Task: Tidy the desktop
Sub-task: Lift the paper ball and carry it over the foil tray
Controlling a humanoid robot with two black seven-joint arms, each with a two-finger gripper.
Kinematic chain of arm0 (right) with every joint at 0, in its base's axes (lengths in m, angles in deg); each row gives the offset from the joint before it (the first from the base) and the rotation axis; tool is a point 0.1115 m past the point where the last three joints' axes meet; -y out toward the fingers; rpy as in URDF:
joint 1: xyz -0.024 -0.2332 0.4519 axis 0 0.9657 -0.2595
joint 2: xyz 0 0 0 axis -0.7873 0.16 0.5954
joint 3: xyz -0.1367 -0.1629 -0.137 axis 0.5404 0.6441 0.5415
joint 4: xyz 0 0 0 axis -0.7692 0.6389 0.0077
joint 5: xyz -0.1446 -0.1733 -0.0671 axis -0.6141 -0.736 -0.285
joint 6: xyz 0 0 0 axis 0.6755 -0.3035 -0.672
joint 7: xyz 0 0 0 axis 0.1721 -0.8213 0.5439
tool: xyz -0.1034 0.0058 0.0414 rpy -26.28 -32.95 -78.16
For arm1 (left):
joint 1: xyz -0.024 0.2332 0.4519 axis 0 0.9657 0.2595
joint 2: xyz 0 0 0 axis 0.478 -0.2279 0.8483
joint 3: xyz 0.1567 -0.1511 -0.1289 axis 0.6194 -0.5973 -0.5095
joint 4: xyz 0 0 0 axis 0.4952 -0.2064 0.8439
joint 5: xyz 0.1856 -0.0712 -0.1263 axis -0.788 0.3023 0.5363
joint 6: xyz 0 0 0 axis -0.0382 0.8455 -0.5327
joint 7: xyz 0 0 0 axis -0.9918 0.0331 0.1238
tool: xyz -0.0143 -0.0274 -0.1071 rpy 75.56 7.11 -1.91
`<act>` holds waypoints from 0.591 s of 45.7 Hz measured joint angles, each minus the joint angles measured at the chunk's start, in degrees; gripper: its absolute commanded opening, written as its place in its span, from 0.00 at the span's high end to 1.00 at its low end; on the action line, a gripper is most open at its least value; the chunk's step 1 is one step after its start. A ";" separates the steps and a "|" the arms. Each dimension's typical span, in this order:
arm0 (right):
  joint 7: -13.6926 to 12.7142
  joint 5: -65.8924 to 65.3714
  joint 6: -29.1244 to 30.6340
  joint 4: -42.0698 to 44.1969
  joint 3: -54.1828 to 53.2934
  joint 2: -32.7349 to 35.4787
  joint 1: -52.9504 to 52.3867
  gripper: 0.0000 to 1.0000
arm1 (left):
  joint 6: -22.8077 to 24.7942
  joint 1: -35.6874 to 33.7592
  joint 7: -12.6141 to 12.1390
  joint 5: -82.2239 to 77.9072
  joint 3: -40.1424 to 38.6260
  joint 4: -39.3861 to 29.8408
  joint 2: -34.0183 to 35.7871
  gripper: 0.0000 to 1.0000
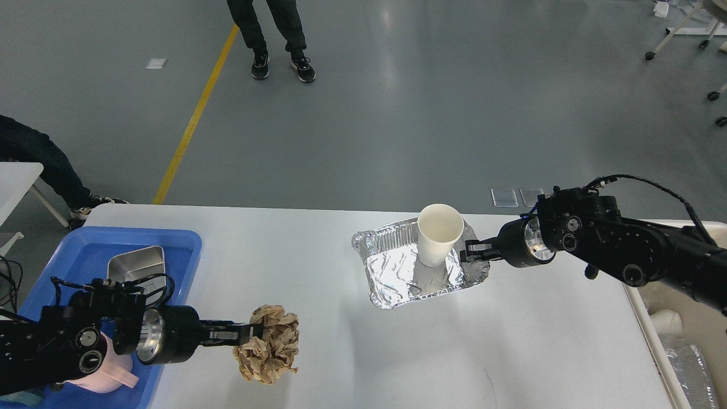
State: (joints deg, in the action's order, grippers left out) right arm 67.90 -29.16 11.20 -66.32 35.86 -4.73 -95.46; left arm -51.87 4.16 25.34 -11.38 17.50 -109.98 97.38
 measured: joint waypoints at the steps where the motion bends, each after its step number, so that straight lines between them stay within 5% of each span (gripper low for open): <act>1: 0.00 0.00 -0.01 0.01 0.00 -0.04 0.00 1.00 | 0.04 -0.31 0.00 0.02 -0.02 -0.33 0.56 0.96; 27: 0.00 0.00 -0.02 -0.10 0.03 -0.03 -0.10 1.00 | 1.85 -3.02 0.07 -0.15 -3.53 -7.33 16.04 0.96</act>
State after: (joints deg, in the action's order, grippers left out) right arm 67.90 -29.16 11.18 -66.42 35.89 -4.76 -95.56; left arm -50.02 1.14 25.41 -11.52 13.98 -117.32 113.42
